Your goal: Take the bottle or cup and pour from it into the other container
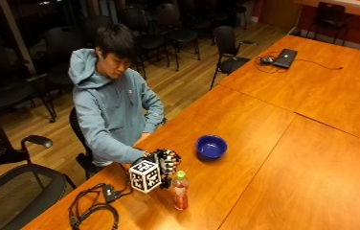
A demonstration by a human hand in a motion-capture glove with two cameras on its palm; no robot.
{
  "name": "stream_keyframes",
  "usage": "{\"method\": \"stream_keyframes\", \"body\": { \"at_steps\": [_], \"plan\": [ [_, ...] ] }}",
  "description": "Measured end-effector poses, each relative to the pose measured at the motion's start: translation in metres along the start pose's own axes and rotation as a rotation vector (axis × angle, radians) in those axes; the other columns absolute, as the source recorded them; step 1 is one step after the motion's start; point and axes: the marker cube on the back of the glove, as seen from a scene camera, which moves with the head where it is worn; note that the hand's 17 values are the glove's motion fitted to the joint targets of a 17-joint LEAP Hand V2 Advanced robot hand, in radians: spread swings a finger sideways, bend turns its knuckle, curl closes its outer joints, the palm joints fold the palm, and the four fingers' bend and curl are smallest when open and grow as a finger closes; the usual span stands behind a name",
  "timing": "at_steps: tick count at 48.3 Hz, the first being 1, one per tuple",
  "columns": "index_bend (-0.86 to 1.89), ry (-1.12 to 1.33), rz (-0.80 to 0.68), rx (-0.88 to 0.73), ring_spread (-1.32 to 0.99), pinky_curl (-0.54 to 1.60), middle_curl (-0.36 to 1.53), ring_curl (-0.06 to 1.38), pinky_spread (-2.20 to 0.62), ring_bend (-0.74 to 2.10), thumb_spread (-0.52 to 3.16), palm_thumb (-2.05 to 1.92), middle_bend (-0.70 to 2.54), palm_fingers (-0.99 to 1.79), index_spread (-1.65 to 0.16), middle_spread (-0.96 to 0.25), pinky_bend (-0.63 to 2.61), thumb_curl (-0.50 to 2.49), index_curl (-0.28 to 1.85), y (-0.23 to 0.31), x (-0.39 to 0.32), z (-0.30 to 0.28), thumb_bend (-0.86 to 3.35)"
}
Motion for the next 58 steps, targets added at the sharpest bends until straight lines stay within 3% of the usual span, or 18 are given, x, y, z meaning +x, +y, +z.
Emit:
{"method": "stream_keyframes", "body": {
  "at_steps": [22,44,58],
  "plan": [
    [0.73,0.298,-0.031,-0.076,-0.27,0.68,0.84,0.79,-0.17,0.92,0.63,1.23,0.91,1.06,-0.21,-0.14,0.86,0.75,0.77,-0.027,-0.045,0.033,0.09],
    [0.74,0.984,-0.043,-0.276,-0.29,0.80,0.91,0.92,-0.19,0.88,0.53,1.23,0.92,1.06,-0.21,-0.14,0.84,0.83,0.85,-0.051,-0.079,0.099,0.06],
    [0.72,1.099,-0.030,-0.299,-0.30,0.84,0.93,0.97,-0.19,0.83,0.51,1.21,0.90,1.07,-0.21,-0.14,0.83,0.86,0.88,-0.064,-0.089,0.118,0.00]
  ]
}}
